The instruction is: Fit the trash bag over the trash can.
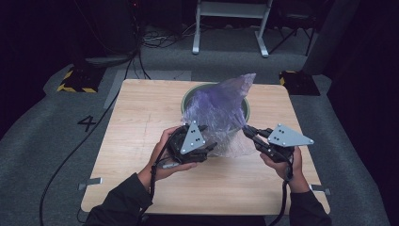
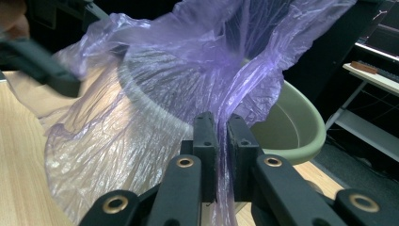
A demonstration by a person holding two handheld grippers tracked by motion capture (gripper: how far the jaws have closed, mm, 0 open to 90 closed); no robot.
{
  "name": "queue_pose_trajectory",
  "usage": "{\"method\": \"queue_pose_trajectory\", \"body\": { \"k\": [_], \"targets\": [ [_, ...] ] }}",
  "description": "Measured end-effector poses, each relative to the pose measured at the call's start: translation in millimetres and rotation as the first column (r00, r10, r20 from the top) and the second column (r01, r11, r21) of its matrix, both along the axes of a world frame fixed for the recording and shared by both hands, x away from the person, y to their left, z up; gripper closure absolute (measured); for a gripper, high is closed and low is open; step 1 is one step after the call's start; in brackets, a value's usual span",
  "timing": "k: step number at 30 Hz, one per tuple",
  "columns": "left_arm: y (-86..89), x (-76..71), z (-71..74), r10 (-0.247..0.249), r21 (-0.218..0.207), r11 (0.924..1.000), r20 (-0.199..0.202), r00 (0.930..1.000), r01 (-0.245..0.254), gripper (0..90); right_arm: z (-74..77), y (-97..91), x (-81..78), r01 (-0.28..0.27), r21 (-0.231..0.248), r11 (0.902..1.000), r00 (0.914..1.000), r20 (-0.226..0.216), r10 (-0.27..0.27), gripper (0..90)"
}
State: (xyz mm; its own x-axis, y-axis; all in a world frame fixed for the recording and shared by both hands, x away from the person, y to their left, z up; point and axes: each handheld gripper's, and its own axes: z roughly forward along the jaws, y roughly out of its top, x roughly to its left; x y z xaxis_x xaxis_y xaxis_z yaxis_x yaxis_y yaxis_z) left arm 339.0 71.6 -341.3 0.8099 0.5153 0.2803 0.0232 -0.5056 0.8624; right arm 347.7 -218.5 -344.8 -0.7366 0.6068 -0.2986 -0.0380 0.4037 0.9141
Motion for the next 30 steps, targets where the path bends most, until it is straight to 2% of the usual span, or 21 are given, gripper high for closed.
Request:
{"method": "queue_pose_trajectory", "body": {
  "k": [2, 5, 9, 13, 16, 20, 25, 30],
  "targets": [
    [4.7, 2.8, 0.7, -0.009, -0.016, 0.9998, -0.008, 0.9999, 0.009, 48.5, 0.5, 0.0, -0.7, -0.002, 0.004, 1.0, 1.0, 0.004, 0.002, 85.1],
    [13.2, 5.5, 2.4, -0.011, -0.029, 0.9995, 0.002, 0.9999, 0.012, 61.1, 0.9, 0.2, -0.5, -0.003, 0.008, 1.0, 1.0, 0.007, 0.003, 85.1],
    [22.5, 8.2, 2.6, -0.016, -0.014, 0.9998, 0.022, 0.9996, 0.016, 74.4, 0.6, 2.0, 0.9, -0.002, 0.013, 0.9999, 1.0, 0.009, 0.001, 85.1],
    [30.8, 11.7, 1.9, -0.019, -0.004, 0.9998, 0.02, 0.9996, 0.019, 82.7, -1.5, 3.6, 3.2, 0.0, 0.017, 0.9999, 1.0, 0.006, 0.0, 85.0],
    [38.2, 15.2, 2.3, -0.016, -0.025, 0.9995, 0.024, 0.9996, 0.016, 87.6, -2.3, 3.7, 5.2, 0.008, 0.017, 0.9998, 0.9999, 0.006, -0.008, 85.0],
    [50.4, 22.8, 2.3, 0.014, -0.048, 0.9988, 0.017, 0.9998, -0.013, 89.2, -4.2, 1.0, 8.3, 0.031, 0.025, 0.9992, 0.9995, -0.002, -0.03, 85.1],
    [67.6, 34.7, -1.8, 0.045, -0.101, 0.9938, -0.027, 0.9986, -0.047, 89.4, -10.6, -7.0, 13.9, 0.085, 0.019, 0.9962, 0.9962, -0.017, -0.085, 85.3],
    [79.4, 43.8, -11.0, 0.072, -0.124, 0.9892, -0.061, 0.9955, -0.08, 89.5, -18.1, -18.9, 20.7, 0.142, 0.023, 0.9895, 0.9888, -0.047, -0.141, 85.4]
  ]
}}
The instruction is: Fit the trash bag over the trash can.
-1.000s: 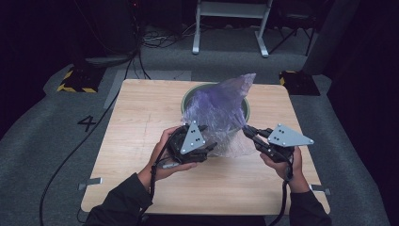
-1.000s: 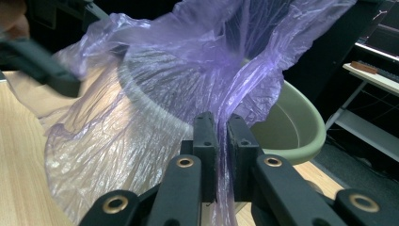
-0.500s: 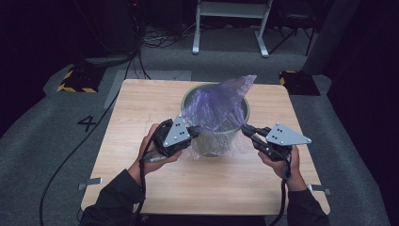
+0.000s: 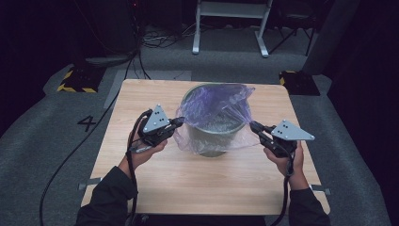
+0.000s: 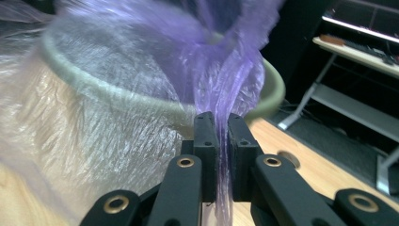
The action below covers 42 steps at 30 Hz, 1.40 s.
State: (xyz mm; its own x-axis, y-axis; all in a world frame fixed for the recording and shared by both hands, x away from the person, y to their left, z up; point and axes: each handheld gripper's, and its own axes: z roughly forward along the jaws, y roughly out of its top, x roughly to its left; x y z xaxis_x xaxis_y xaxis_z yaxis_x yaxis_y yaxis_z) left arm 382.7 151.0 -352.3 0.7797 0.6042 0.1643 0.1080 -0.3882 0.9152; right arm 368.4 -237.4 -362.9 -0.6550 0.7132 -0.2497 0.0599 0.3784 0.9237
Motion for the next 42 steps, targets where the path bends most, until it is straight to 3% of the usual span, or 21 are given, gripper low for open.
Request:
{"method": "queue_pose_trajectory", "body": {
  "k": [4, 10, 12, 16, 19, 21, 27, 33, 36, 38, 42],
  "targets": [
    [9.1, 7.1, -7.3, 0.022, -0.019, 0.9996, -0.026, 0.9994, -0.022, 89.6, -7.9, -8.8, 4.4, 0.016, 0.007, 0.9998, 0.9993, -0.035, -0.016, 85.4],
    [14.4, 12.4, -17.1, 0.042, 0.011, 0.9991, -0.043, 0.9982, -0.041, 89.6, -14.6, -14.3, 3.5, 0.021, -0.007, 0.9997, 0.9982, -0.056, -0.022, 81.1],
    [15.0, 12.4, -17.8, 0.036, 0.006, 0.9993, -0.042, 0.9985, -0.036, 89.6, -15.1, -14.9, 1.7, 0.008, -0.009, 0.9999, 0.9989, -0.046, -0.009, 68.0],
    [16.0, 8.5, -13.6, 0.024, -0.013, 0.9996, -0.034, 0.9991, -0.025, 89.5, -3.9, -15.5, -9.7, -0.052, 0.043, 0.9978, 0.9986, 0.015, 0.051, 43.5],
    [16.5, 5.1, -10.4, 0.016, -0.012, 0.9998, -0.024, 0.9996, -0.017, 89.6, 11.3, -13.9, -19.0, -0.061, 0.064, 0.9961, 0.9962, 0.067, 0.056, 33.3],
    [16.1, 4.5, -9.6, 0.017, -0.003, 0.9998, -0.022, 0.9996, -0.018, 89.6, 21.1, -11.8, -21.7, -0.063, 0.063, 0.9961, 0.9954, 0.077, 0.058, 31.4],
    [16.1, 6.7, -9.5, 0.028, -0.001, 0.9996, -0.02, 0.9994, -0.028, 89.5, 46.8, -4.2, -20.1, -0.038, 0.038, 0.9986, 0.9942, 0.102, 0.034, 32.2],
    [14.0, 10.7, -8.6, 0.033, 0.015, 0.9994, -0.021, 0.9993, -0.032, 89.5, 60.0, 16.9, -7.3, -0.034, -0.07, 0.997, 0.9952, 0.089, 0.04, 28.9],
    [12.8, 12.4, -7.4, 0.035, 0.019, 0.9992, -0.021, 0.9992, -0.035, 89.5, 66.7, 23.5, 1.7, -0.031, -0.078, 0.9965, 0.9938, 0.104, 0.039, 31.9],
    [12.2, 14.3, -6.9, 0.037, 0.026, 0.999, -0.023, 0.9991, -0.036, 89.5, 70.5, 26.1, 7.9, -0.047, -0.071, 0.9964, 0.9929, 0.106, 0.054, 39.5],
    [12.9, 19.9, -5.9, 0.041, 0.042, 0.9983, -0.03, 0.9987, -0.04, 89.5, 76.5, 27.7, 22.2, -0.047, -0.09, 0.9948, 0.992, 0.113, 0.057, 65.0]
  ]
}}
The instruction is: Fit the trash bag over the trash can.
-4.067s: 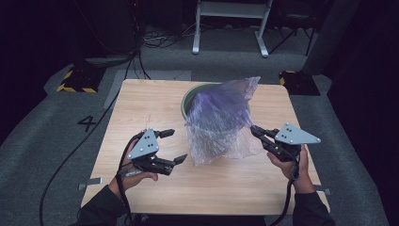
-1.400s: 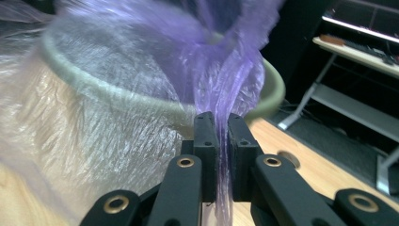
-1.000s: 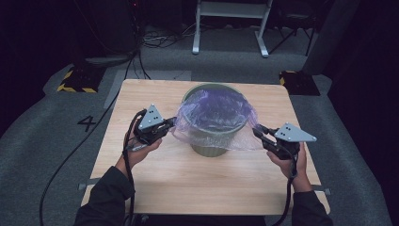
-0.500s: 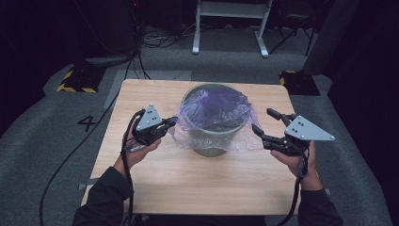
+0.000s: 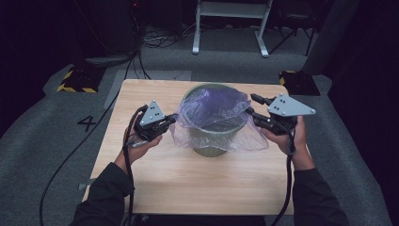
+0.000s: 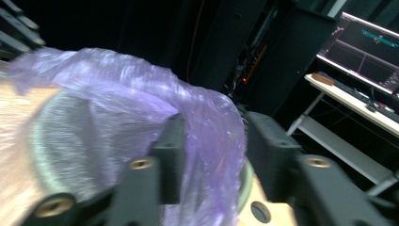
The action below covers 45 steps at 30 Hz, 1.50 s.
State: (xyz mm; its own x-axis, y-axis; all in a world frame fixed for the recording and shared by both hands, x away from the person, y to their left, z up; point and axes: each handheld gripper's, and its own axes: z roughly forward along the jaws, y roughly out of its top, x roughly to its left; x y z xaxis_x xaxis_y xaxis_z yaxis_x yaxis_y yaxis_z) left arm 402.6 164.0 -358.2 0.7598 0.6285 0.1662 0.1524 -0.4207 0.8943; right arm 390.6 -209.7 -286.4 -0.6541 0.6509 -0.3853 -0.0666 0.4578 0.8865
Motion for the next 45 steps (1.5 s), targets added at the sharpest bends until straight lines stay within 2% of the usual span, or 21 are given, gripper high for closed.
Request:
{"method": "queue_pose_trajectory", "body": {
  "k": [2, 4, 7, 9, 11, 15, 19, 21, 23, 25, 27, 29, 31, 33, 35, 37, 40, 41, 45],
  "targets": [
    [0.5, 4.5, -0.6, 0.005, 0.011, 0.9999, -0.01, 0.9999, -0.005, 89.5, 0.6, -1.6, 13.0, 0.03, 0.005, 0.9995, 0.9995, -0.005, -0.03, 74.2],
    [0.6, 9.8, -2.0, 0.012, 0.018, 0.9998, -0.027, 0.9996, -0.011, 89.5, -0.1, -4.5, 28.6, 0.033, 0.031, 0.999, 0.9984, -0.047, -0.032, 81.4],
    [0.3, 18.4, -4.2, 0.02, 0.022, 0.9996, -0.05, 0.9985, -0.019, 89.5, -2.8, -5.6, 51.0, 0.078, 0.034, 0.9964, 0.9928, -0.094, -0.075, 88.2],
    [-0.6, 24.2, -5.7, 0.022, 0.023, 0.9995, -0.064, 0.9977, -0.021, 89.5, -5.1, -6.0, 64.7, 0.106, 0.022, 0.9941, 0.9875, -0.119, -0.103, 89.4],
    [-2.3, 29.4, -7.6, 0.025, 0.028, 0.9994, -0.072, 0.9971, -0.023, 89.5, -8.5, -6.8, 76.6, 0.124, 0.03, 0.9918, 0.98, -0.16, -0.118, 90.0],
    [-6.5, 36.9, -14.1, 0.021, 0.037, 0.9992, -0.098, 0.9949, -0.018, 89.5, -17.0, -6.5, 91.9, 0.162, 0.009, 0.9868, 0.9655, -0.209, -0.156, 90.0],
    [-9.0, 44.5, -21.0, 0.031, 0.055, 0.9982, -0.122, 0.9921, -0.024, 89.5, -25.5, -8.3, 103.4, 0.203, 0.005, 0.9791, 0.9475, -0.253, -0.195, 90.0],
    [-10.3, 47.2, -23.9, 0.028, 0.05, 0.9985, -0.137, 0.9901, -0.022, 89.5, -30.0, -9.2, 107.3, 0.208, 0.003, 0.9781, 0.9421, -0.269, -0.2, 90.0],
    [-11.5, 47.4, -25.5, 0.033, 0.057, 0.9981, -0.138, 0.9899, -0.026, 89.1, -35.1, -10.7, 109.3, 0.221, -0.012, 0.9752, 0.9357, -0.279, -0.215, 90.0],
    [-11.7, 46.0, -26.8, 0.038, 0.064, 0.9975, -0.132, 0.9905, -0.03, 86.3, -40.2, -14.3, 110.3, 0.222, -0.007, 0.975, 0.9314, -0.294, -0.214, 90.0],
    [-10.2, 41.4, -26.5, 0.059, 0.075, 0.9959, -0.112, 0.992, -0.051, 75.4, -44.0, -19.3, 109.6, 0.227, 0.01, 0.9739, 0.9278, -0.307, -0.213, 90.0],
    [-5.8, 33.6, -24.8, 0.058, 0.066, 0.9964, -0.083, 0.9949, -0.053, 65.2, -46.2, -23.6, 107.4, 0.224, 0.036, 0.9739, 0.9272, -0.316, -0.202, 90.0],
    [0.3, 25.0, -20.9, 0.055, 0.034, 0.998, -0.076, 0.9956, -0.053, 49.0, -47.1, -25.8, 104.9, 0.217, 0.045, 0.975, 0.9297, -0.314, -0.193, 90.0],
    [7.4, 14.4, -16.1, 0.037, -0.019, 0.9991, -0.073, 0.9966, -0.038, 34.9, -46.9, -26.7, 102.3, 0.213, 0.049, 0.9758, 0.9315, -0.311, -0.188, 90.0],
    [12.6, 2.4, -10.5, 0.004, -0.059, 0.9982, -0.057, 0.9983, -0.007, 26.1, -45.5, -27.1, 99.6, 0.208, 0.056, 0.9765, 0.9338, -0.308, -0.182, 90.0],
    [12.9, -12.0, -5.9, -0.036, -0.081, 0.9961, -0.031, 0.9989, 0.033, 21.1, -44.0, -26.5, 97.5, 0.202, 0.05, 0.978, 0.9362, -0.303, -0.178, 90.0],
    [3.7, -35.4, -3.1, -0.098, -0.056, 0.9935, 0.008, 0.9951, 0.099, 16.7, -42.2, -23.8, 94.5, 0.191, 0.047, 0.9805, 0.9391, -0.3, -0.169, 90.0],
    [-1.2, -41.8, -3.8, -0.118, -0.05, 0.9918, 0.008, 0.993, 0.118, 15.9, -41.8, -22.4, 93.7, 0.186, 0.041, 0.9817, 0.9402, -0.298, -0.166, 90.0],
    [-28.8, -55.2, -12.8, -0.152, 0.035, 0.9877, -0.003, 0.9883, 0.152, 16.0, -40.9, -17.1, 92.1, 0.169, 0.027, 0.9852, 0.9408, -0.302, -0.153, 90.0]
  ]
}}
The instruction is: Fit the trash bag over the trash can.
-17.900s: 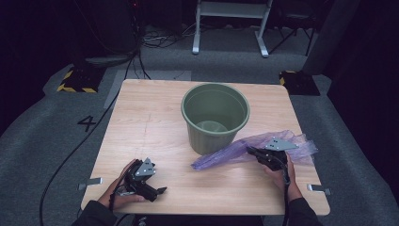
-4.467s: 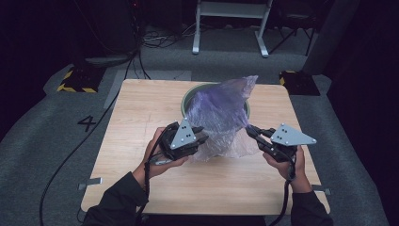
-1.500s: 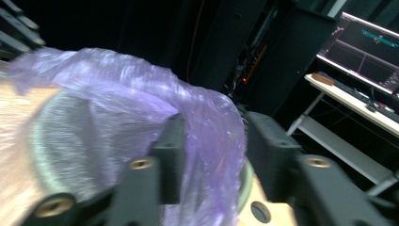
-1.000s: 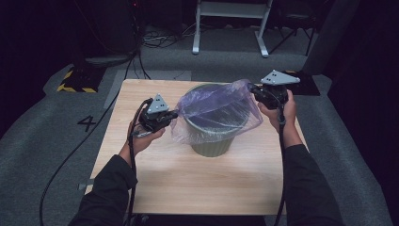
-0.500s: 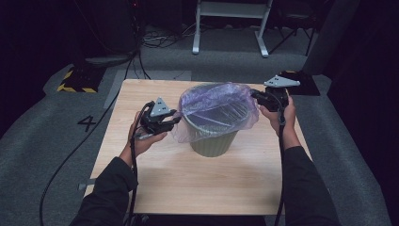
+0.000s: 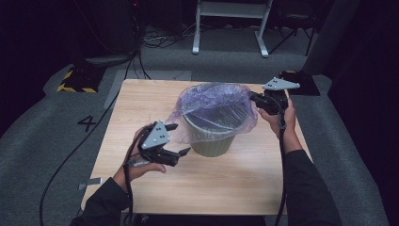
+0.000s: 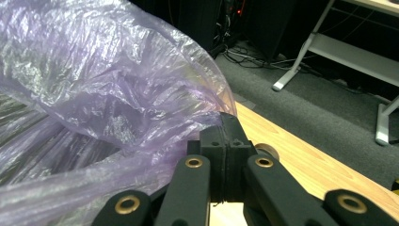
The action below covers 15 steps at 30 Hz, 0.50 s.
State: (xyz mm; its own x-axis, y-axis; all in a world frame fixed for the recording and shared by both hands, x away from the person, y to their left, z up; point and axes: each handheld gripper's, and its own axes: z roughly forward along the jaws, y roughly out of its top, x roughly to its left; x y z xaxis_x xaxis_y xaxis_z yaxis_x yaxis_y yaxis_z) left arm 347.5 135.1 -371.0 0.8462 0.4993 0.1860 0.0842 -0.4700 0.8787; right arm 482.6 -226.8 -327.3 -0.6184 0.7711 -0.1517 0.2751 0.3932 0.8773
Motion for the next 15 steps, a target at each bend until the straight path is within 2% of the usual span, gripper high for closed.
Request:
{"method": "queue_pose_trajectory", "body": {
  "k": [3, 4, 5, 6, 8, 11, 15],
  "targets": [
    [-21.2, 2.1, -9.6, 0.026, 0.064, 0.9976, 0.02, 0.9994, -0.028, 21.0, 0.5, 1.9, 0.2, -0.012, 0.007, 0.9999, 0.9998, -0.014, 0.012, 90.0],
    [-27.4, 4.7, -12.1, 0.054, 0.092, 0.9942, 0.034, 0.998, -0.057, 24.1, 0.5, 1.9, 0.6, -0.017, 0.009, 0.9998, 0.9997, -0.015, 0.017, 90.0],
    [-32.8, 7.1, -14.4, 0.073, 0.104, 0.9916, 0.033, 0.9968, -0.076, 30.8, 0.3, 1.8, 0.7, -0.02, 0.014, 0.9997, 0.9996, -0.02, 0.021, 90.0],
    [-38.1, 9.8, -16.6, 0.09, 0.11, 0.9895, 0.036, 0.9953, -0.093, 33.1, -0.2, 1.4, 1.1, -0.025, 0.021, 0.9995, 0.9995, -0.02, 0.026, 90.0],
    [-43.5, 12.6, -19.1, 0.125, 0.113, 0.985, 0.055, 0.9907, -0.13, 42.6, -1.7, 0.4, 1.7, -0.028, 0.035, 0.999, 0.9992, -0.026, 0.029, 90.0],
    [-44.3, 17.3, -20.6, 0.153, 0.102, 0.982, 0.065, 0.9861, -0.159, 57.8, -2.8, -3.6, 2.2, -0.013, 0.045, 0.9989, 0.9996, -0.024, 0.014, 90.0],
    [-38.7, 21.7, -20.9, 0.155, 0.082, 0.9837, 0.064, 0.9858, -0.16, 79.3, -3.3, -7.7, 0.4, -0.015, 0.054, 0.9984, 0.9995, -0.026, 0.016, 90.0]
  ]
}}
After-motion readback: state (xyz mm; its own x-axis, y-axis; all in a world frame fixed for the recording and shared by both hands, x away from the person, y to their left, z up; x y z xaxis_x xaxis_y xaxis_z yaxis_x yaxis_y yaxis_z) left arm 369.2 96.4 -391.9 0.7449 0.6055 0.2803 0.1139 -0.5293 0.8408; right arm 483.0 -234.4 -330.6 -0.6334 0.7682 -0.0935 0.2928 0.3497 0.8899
